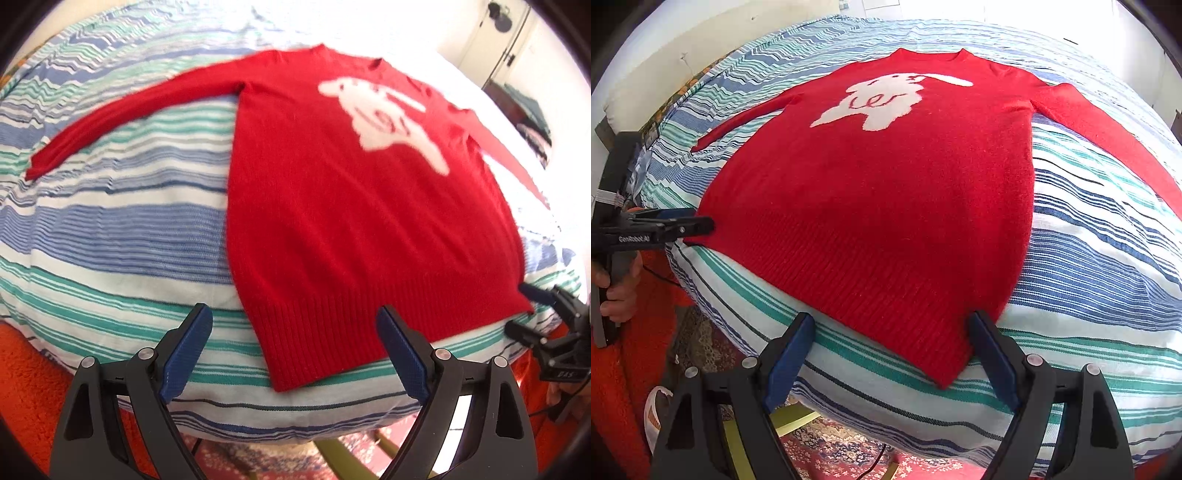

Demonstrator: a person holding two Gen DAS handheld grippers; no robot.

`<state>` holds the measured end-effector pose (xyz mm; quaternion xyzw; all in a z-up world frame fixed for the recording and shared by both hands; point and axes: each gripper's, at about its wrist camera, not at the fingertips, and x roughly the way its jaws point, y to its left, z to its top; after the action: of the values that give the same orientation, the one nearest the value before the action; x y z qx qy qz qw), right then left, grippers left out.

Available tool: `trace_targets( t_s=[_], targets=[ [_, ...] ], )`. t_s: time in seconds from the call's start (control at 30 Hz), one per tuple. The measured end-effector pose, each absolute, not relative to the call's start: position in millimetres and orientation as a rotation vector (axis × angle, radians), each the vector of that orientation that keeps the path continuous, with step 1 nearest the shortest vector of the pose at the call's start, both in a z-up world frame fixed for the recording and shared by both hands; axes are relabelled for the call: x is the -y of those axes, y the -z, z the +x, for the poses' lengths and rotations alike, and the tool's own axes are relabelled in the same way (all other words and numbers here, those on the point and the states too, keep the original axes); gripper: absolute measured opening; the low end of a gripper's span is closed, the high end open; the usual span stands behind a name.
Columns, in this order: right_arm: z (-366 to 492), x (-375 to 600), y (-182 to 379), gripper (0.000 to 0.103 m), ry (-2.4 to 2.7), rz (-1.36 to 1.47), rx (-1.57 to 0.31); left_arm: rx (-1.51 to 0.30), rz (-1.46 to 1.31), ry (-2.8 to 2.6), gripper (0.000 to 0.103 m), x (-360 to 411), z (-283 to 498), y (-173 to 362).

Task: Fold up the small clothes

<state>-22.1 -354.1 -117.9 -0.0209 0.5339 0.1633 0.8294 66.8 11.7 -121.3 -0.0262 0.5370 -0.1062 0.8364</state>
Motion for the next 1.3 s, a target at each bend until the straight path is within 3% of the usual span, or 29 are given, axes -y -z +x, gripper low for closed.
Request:
trace_targets(
  t_s=[0.4, 0.7, 0.97, 1.3],
  targets=[
    [-13, 392, 86, 0.084, -0.325, 0.163, -1.103, -1.013, -0.153, 0.094, 0.091, -50, 70, 96],
    [15, 588, 26, 0.084, 0.05, 0.585, -0.834, -1.036, -0.348, -0.056, 0.091, -92, 82, 107],
    [35, 710, 80, 0.079, 0.278, 1.023, -0.812, -1.097, -0.4, -0.13, 0.091, -102, 89, 124],
    [65, 736, 129, 0.073, 0.429, 1.161, -0.758, -1.128, -0.26, -0.161, 0.091, -85, 93, 133]
  ],
)
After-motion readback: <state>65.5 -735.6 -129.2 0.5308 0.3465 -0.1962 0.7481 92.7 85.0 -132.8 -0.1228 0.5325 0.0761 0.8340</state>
